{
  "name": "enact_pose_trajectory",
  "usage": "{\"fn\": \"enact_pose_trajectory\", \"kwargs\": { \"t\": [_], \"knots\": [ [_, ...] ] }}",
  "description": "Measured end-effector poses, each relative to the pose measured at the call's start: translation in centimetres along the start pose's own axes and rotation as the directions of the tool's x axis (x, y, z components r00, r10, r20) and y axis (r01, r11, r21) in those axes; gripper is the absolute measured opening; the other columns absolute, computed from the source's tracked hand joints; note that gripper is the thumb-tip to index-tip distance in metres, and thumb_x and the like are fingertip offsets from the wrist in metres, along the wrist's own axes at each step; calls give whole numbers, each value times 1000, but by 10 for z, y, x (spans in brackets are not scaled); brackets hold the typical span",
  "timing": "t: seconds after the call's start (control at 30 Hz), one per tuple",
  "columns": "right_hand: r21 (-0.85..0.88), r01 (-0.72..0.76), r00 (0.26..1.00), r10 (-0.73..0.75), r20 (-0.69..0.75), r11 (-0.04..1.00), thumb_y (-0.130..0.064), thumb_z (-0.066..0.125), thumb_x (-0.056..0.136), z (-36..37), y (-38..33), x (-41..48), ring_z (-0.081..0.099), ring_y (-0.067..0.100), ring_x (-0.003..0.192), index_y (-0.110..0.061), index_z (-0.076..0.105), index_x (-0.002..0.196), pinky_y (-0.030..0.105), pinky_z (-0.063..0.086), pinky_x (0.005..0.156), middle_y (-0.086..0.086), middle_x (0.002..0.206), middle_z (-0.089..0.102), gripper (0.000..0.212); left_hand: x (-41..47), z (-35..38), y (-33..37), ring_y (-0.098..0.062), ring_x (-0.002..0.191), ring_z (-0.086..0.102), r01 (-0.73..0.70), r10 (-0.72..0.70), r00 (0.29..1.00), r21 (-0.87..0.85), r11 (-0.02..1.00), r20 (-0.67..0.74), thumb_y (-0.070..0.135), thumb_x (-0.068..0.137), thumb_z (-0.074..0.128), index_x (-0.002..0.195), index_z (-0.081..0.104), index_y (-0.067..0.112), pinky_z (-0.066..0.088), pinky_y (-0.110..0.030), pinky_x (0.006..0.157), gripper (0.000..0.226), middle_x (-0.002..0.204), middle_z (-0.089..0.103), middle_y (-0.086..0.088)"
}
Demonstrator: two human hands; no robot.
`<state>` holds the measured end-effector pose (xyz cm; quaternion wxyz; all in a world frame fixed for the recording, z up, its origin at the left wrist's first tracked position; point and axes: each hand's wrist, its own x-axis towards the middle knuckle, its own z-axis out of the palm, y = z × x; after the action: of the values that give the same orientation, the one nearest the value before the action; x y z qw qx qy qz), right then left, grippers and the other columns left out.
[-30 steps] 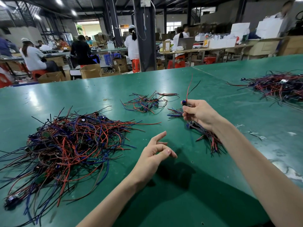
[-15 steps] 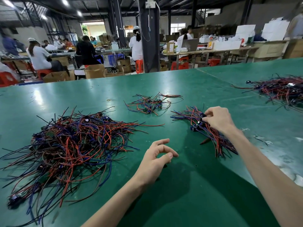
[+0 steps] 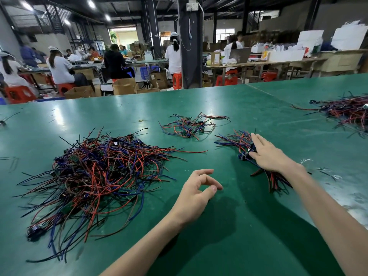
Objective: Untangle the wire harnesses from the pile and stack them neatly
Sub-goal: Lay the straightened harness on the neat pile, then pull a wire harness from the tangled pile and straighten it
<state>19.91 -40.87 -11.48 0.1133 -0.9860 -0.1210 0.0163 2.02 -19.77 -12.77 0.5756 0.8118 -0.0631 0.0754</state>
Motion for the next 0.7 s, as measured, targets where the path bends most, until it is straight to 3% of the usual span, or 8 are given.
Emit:
{"fn": "enact_pose_trajectory", "kwargs": {
  "t": [0.07, 0.1, 0.2, 0.27, 0.37, 0.5, 0.6, 0.7],
  "knots": [
    [-118, -37, 997, 30, -66, 992, -43, 38, 99, 3, -4, -4, -5, 27, 147, -18, -5, 152, 46, 8, 117, 10, 159, -15, 72, -1, 0, 0, 10, 77, 55, -87, 83, 996, 110, 990, 36, 4, 93, 53, 81, 65, 19, 42, -11, 68, 22, 127, 48, 7],
    [-197, -51, 991, 26, -128, 979, -47, 38, 98, 4, -9, -6, -12, 29, 146, -18, -5, 152, 47, 2, 117, 12, 156, -22, 75, -1, -1, -1, 11, 81, 55, -138, 130, 990, 188, 972, 58, 5, 93, 53, 84, 64, 17, 40, -9, 70, 19, 126, 49, 6],
    [-304, 21, 949, -115, -294, 953, -53, 38, 95, 10, -34, -13, -21, 32, 143, -16, -2, 152, 48, -8, 115, 14, 152, -30, 79, 9, -12, 1, -5, 108, 52, -264, 252, 964, 405, 875, 86, 6, 91, 55, 92, 65, 12, 43, -23, 92, 12, 117, 58, 3],
    [-294, 147, 918, -241, -315, 944, -53, 37, 95, 17, -58, -18, -21, 30, 144, -17, 0, 152, 45, -11, 115, 12, 154, -27, 77, 21, -29, 8, -14, 106, 55, -257, 287, 958, 468, 846, 7, 5, 89, 56, 94, 66, 11, 45, -32, 93, 13, 108, 64, 0],
    [-279, 313, 884, -385, -263, 908, -53, 35, 96, 39, -89, -27, -18, 25, 145, -19, 6, 152, 39, -12, 115, 9, 157, -20, 72, 42, -69, 20, -19, 97, 60, -124, 257, 949, 538, 834, -180, 4, 90, 53, 99, 66, 11, 47, -32, 90, 18, 103, 67, -3],
    [-260, 425, 827, -489, -277, 867, -44, 39, 98, 54, -104, -35, -2, 23, 147, -14, 29, 148, 37, -3, 117, 10, 159, 2, 59, 69, -133, 26, -18, 93, 59, 120, 93, 957, 665, 737, -276, 7, 95, 46, 112, 63, 13, 49, -33, 91, 25, 114, 65, -4],
    [-247, 456, 775, -518, -363, 855, -31, 54, 94, 54, -110, -36, 26, 29, 142, -6, 53, 130, 41, 19, 115, 16, 150, 32, 43, 80, -183, 15, -28, 103, 59, 363, -31, 906, 739, 568, -421, 5, 91, 44, 111, 63, 13, 49, -42, 93, 29, 118, 64, -10],
    [-280, 460, 738, -538, -407, 843, -20, 69, 84, 56, -111, -33, 47, 34, 127, -2, 65, 111, 45, 37, 105, 21, 132, 51, 32, 88, -215, -3, -35, 117, 50, 491, -195, 871, 788, 372, -450, 3, 87, 44, 119, 58, 5, 45, -46, 98, 35, 124, 59, -19]
  ]
}}
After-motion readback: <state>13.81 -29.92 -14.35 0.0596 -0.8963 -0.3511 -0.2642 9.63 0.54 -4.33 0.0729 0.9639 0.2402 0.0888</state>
